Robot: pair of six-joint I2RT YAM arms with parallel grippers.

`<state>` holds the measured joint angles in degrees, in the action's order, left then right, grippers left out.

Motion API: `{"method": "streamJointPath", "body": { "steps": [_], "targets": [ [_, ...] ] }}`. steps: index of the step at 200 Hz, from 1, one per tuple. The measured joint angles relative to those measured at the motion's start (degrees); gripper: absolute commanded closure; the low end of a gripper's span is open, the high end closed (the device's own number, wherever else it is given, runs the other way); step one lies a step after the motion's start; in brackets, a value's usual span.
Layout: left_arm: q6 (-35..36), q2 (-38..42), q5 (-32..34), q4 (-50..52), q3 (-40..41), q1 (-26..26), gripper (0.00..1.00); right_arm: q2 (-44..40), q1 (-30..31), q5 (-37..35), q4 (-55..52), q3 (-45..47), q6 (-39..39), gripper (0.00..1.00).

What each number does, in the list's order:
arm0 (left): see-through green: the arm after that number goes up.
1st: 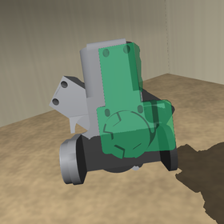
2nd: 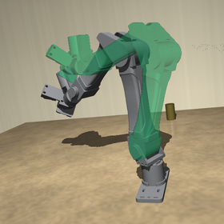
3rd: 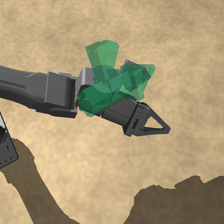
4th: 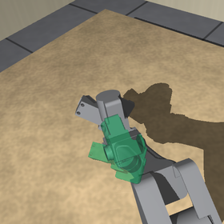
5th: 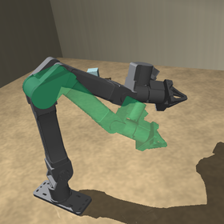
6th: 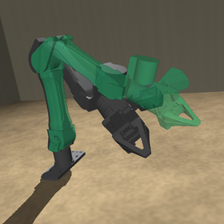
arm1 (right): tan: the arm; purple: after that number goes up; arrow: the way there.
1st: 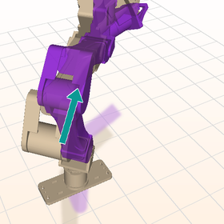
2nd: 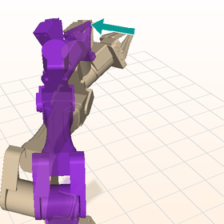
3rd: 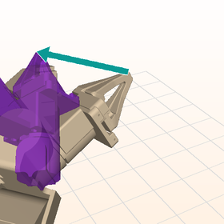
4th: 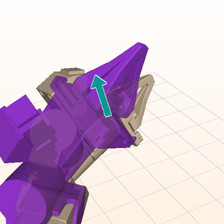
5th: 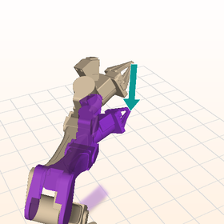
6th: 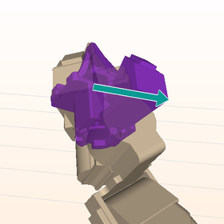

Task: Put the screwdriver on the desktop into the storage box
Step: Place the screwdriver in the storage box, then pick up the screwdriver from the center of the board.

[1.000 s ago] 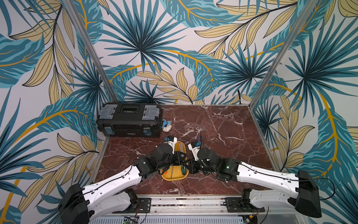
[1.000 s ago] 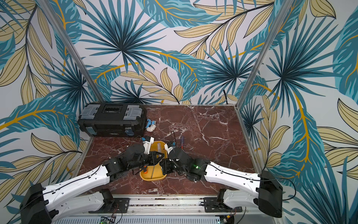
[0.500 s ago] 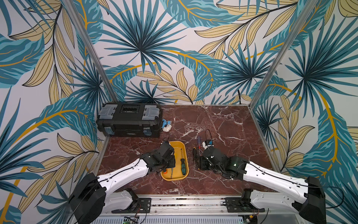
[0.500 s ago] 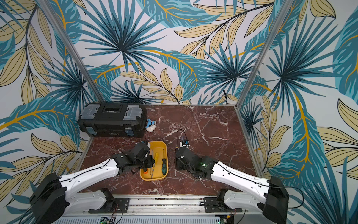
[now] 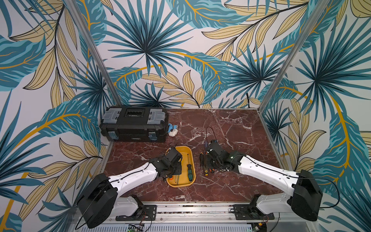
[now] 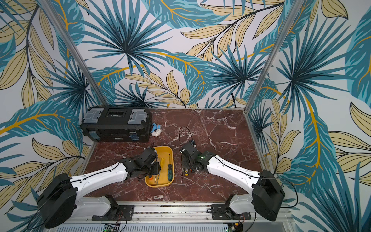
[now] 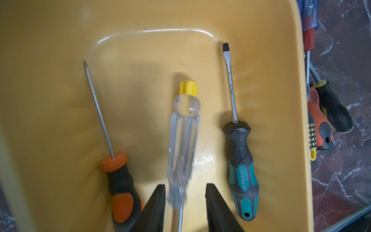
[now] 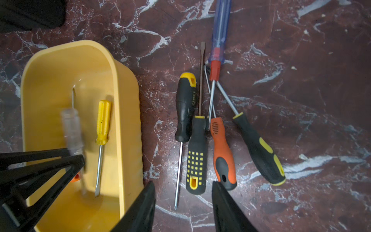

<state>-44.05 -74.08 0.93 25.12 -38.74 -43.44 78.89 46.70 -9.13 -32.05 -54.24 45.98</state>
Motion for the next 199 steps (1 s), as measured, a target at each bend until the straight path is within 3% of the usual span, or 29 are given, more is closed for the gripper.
{"method": "streamJointPath", "body": {
  "steps": [44, 102, 147, 199],
  "targets": [
    [-0.3, 3.3, 0.7, 1.3, -1.0, 0.0, 0.45, 7.0, -2.7, 0.6, 0.0, -3.8, -1.0, 0.56],
    [-0.3, 13.4, 2.1, 4.8, -3.4, 0.0, 0.45, 18.2, -3.7, 2.3, 0.7, -9.3, -2.7, 0.68],
    [-0.6, 18.6, 2.8, 7.4, -3.4, 0.0, 0.45, 23.0, -4.0, 3.2, 2.1, -10.7, -2.9, 0.70],
    [-0.9, 19.4, 2.8, 7.8, -3.4, 0.0, 0.45, 26.4, -4.0, 3.8, 3.3, -10.9, -2.9, 0.74]
  ]
}}
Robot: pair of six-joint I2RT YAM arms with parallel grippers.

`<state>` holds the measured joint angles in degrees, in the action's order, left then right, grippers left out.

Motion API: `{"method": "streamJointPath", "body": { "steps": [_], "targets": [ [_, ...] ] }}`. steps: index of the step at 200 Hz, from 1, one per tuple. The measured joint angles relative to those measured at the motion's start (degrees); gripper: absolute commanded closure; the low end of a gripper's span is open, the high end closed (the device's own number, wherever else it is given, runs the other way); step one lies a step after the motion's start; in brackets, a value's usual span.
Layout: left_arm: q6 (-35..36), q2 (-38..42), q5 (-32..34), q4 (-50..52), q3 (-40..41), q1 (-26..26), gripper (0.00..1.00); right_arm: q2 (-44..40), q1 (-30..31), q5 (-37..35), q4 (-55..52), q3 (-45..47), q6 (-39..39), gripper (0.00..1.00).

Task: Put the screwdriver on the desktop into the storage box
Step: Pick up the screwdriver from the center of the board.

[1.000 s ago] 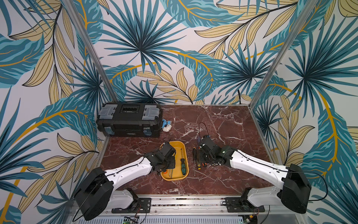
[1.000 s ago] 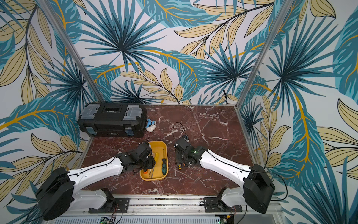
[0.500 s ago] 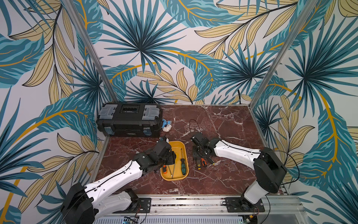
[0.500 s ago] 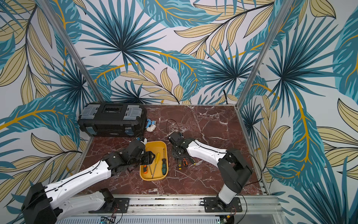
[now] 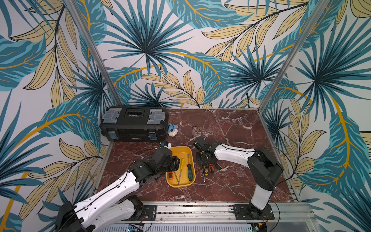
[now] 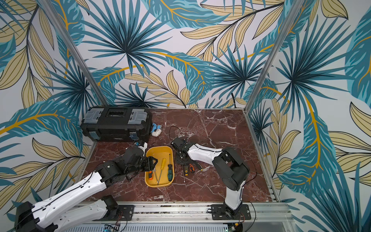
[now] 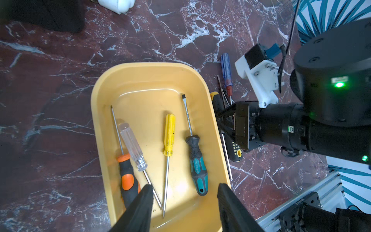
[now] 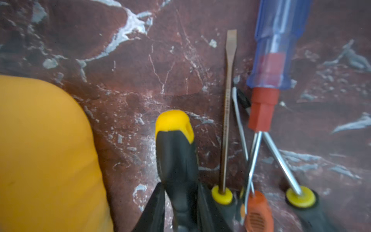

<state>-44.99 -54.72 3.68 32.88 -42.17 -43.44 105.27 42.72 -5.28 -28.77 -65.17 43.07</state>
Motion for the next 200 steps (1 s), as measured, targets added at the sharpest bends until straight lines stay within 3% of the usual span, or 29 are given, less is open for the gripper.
{"method": "streamJointPath", "body": {
  "steps": [59, 90, 142, 168, 200],
  "targets": [
    [-0.2, 0.0, 0.0, 0.0, 0.0, 0.0, 0.45, 0.7, 0.0, 0.0, 0.5, -0.6, -0.2, 0.94],
    [-0.4, 0.0, -0.5, -0.1, -0.1, 0.0, 0.44, -1.9, 0.0, -0.5, 0.5, 0.8, -0.9, 0.98],
    [-1.9, 2.1, -5.5, -6.6, -0.1, 0.1, 0.37, -24.7, 0.4, -0.4, 1.4, 6.6, -3.3, 1.00],
    [-3.6, 4.6, -10.0, -15.5, 0.3, 0.2, 0.30, -36.0, 2.1, 6.0, 6.2, 13.0, -3.6, 1.00],
    [-5.6, 4.9, -14.5, -24.8, 1.0, 0.2, 0.26, -41.5, 3.9, 14.7, 13.6, 18.4, -2.2, 1.00]
  ]
}}
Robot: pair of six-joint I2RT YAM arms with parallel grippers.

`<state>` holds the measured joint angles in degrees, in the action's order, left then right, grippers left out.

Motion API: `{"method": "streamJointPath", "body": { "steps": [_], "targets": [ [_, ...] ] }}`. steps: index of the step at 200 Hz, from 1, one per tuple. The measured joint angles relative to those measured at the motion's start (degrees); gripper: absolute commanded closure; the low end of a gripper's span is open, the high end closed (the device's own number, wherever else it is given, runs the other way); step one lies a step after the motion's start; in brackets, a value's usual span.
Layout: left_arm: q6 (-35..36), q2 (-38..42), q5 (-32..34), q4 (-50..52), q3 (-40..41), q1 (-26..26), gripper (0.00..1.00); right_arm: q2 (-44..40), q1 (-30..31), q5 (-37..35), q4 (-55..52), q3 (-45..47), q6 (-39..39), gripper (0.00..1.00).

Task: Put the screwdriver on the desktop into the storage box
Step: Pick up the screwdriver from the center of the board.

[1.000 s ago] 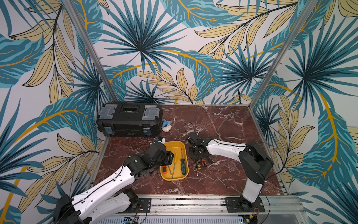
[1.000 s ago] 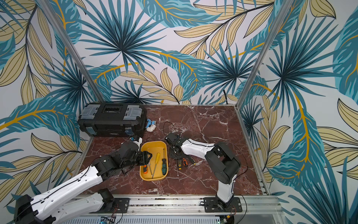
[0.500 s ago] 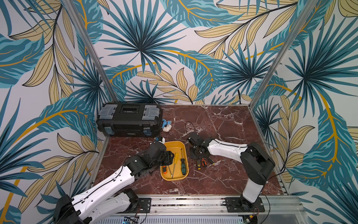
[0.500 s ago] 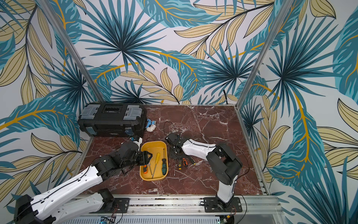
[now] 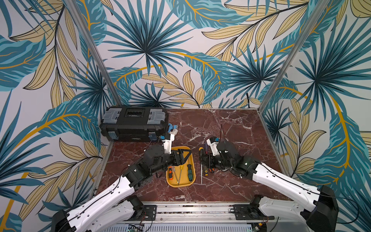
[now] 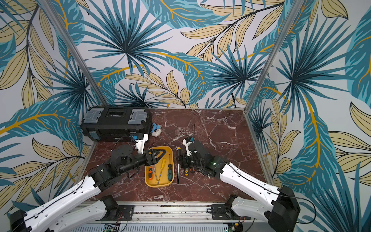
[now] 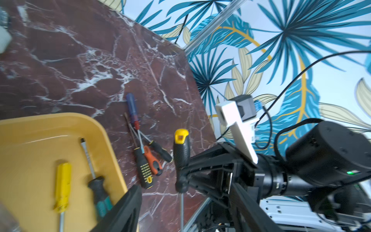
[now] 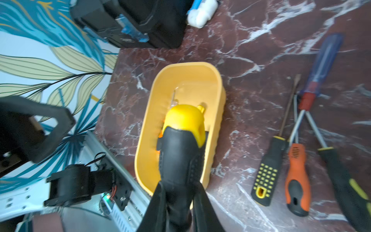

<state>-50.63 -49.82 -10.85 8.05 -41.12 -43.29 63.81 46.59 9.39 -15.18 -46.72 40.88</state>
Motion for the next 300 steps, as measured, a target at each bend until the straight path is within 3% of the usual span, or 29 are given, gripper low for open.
{"method": "streamJointPath", "body": {
  "steps": [47, 74, 100, 124, 138, 147, 164, 182, 262, 300],
  "targets": [
    [-1.4, -5.2, -3.6, -4.1, 0.4, -0.1, 0.27, 0.8, 4.9, 5.5, 7.1, -0.2, 0.9, 1.00],
    [-1.6, -6.8, -3.4, -2.7, 0.7, -0.2, 0.33, 2.3, 6.1, 6.1, 9.6, -0.5, 1.3, 1.00],
    [-2.6, -6.8, -3.1, -2.4, 1.3, -0.2, 0.53, 2.7, 6.7, 6.1, 11.0, -0.5, 1.8, 1.00],
    [-3.5, -6.8, -3.7, -3.6, 1.6, -0.4, 0.83, 3.0, 6.9, 5.8, 11.6, -0.5, 2.3, 1.00],
    [-4.0, -6.8, -3.4, -3.9, 1.7, -0.5, 0.95, 3.1, 7.0, 5.7, 12.5, 0.0, 2.7, 1.00],
    [-4.5, -6.8, -3.3, -3.9, 1.8, -0.5, 1.00, 3.1, 7.0, 5.7, 13.1, 0.3, 3.1, 0.87],
    [-4.9, -6.8, -3.3, -3.9, 1.8, -0.2, 1.00, 3.0, 7.0, 5.7, 14.8, 1.1, 4.1, 0.53],
    [-5.2, -6.8, -3.1, -3.7, 2.0, 0.6, 1.00, 2.3, 7.0, 6.1, 16.7, 2.5, 5.6, 0.42],
    [-6.3, -4.4, -3.5, -6.6, 5.6, 4.1, 1.00, -5.0, 7.1, 13.3, 22.9, 14.4, 12.2, 0.44],
    [-8.0, -4.4, -4.8, -9.8, 7.2, 4.3, 1.00, -2.7, 7.1, 15.2, 26.1, 14.5, 13.5, 0.65]
  ]
}}
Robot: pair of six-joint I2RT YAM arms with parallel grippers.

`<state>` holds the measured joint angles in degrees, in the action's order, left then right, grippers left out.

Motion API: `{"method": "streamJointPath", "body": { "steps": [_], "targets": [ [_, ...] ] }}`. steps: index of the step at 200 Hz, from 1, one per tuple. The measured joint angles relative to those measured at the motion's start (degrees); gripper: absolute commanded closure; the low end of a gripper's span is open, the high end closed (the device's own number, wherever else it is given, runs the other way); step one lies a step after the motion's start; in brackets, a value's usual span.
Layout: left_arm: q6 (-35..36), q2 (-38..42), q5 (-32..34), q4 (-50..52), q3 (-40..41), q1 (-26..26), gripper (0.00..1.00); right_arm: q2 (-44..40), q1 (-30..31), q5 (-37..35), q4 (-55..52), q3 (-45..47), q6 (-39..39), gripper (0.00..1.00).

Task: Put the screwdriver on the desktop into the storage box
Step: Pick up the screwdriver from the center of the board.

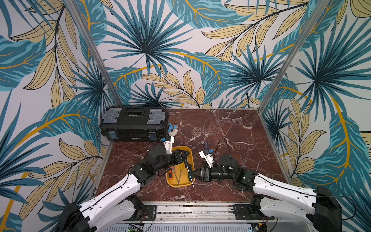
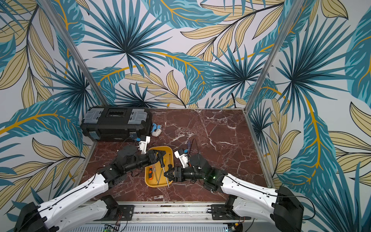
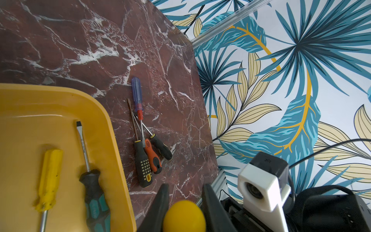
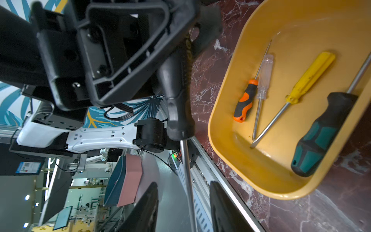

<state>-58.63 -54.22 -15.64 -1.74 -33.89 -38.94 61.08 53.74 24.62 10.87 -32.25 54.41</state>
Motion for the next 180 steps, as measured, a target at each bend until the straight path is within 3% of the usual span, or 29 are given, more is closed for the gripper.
{"method": "streamJointPath", "body": {
  "steps": [13, 42, 58, 74, 92, 132, 180],
  "targets": [
    [-0.4, 0.2, -0.3, -1.0, 0.0, 0.2, 1.00, 1.1, 0.1, 0.5, 0.5, 0.0, 0.3, 0.67],
    [-1.0, 1.2, -0.5, -2.8, 0.5, 0.7, 1.00, 2.4, 0.4, 1.1, 1.1, 0.0, 0.1, 0.95],
    [-2.9, 1.1, -0.9, -2.8, 0.7, 0.9, 1.00, 2.2, 1.2, 2.0, 2.5, -0.3, -1.8, 1.00],
    [-3.3, 1.3, -0.7, -2.7, 0.8, 1.0, 0.60, 1.8, 1.4, 1.6, 2.0, -0.4, -2.6, 1.00],
    [-2.3, 1.4, 0.0, -1.7, 0.7, 1.1, 0.42, 0.7, 1.4, -1.8, -1.8, -1.0, -2.4, 1.00],
    [-0.8, 1.4, 0.2, 0.7, 0.7, 0.7, 0.37, 0.2, 2.8, -15.5, -15.3, -6.3, -3.7, 1.00],
    [-1.0, -1.7, 0.9, -0.2, 0.7, -4.6, 0.39, 1.7, 3.5, -23.4, -20.3, -10.2, -5.5, 1.00]
  ]
}}
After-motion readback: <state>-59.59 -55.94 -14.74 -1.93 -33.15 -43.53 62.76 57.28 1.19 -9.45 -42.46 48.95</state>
